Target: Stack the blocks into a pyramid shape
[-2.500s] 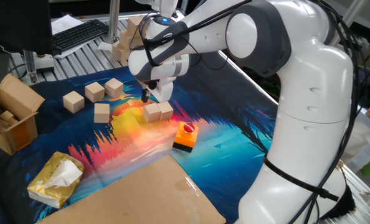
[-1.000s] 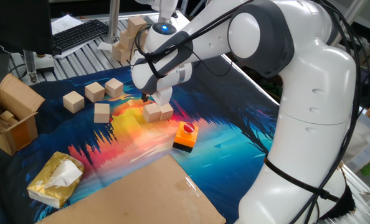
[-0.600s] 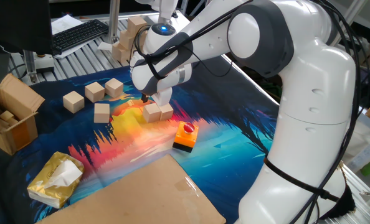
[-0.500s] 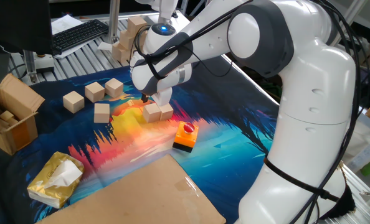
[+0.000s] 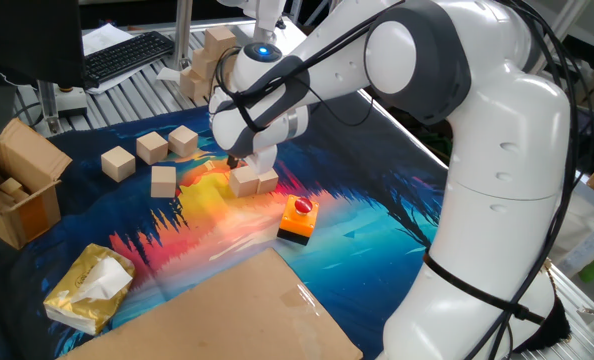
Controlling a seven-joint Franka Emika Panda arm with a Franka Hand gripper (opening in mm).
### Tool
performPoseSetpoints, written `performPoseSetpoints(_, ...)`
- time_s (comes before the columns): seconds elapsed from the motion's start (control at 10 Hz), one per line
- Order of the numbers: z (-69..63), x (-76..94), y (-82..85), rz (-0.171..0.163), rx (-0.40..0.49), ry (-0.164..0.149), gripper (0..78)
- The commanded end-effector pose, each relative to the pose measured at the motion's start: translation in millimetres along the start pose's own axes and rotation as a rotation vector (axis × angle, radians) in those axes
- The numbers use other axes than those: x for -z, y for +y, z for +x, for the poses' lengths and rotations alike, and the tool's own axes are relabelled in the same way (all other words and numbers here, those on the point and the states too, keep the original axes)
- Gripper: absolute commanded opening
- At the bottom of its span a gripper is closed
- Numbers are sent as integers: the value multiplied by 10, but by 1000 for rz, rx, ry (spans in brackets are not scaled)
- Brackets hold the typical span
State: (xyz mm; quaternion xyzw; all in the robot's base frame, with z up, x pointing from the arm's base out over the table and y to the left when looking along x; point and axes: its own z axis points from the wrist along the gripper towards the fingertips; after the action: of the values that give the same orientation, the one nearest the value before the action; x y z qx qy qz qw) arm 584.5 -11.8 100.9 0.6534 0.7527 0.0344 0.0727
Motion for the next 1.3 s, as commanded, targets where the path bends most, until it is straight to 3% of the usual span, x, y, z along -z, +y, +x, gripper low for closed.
performPoseSetpoints(0.1,-20,-3,-9,17,19,-3,11)
performPoseSetpoints(0.4,-45,-10,-23,65,45,-8,11)
performPoseSetpoints(0.6,-46,-9,-22,66,44,-14,11)
performPoseSetpoints(0.8,-27,18,15,56,-24,-2,11)
performPoseSetpoints(1.0,55,80,100,55,-61,-8,11)
performPoseSetpoints(1.1,134,213,210,62,-66,-1,11)
performPoseSetpoints(1.3,183,344,264,78,-32,4,11)
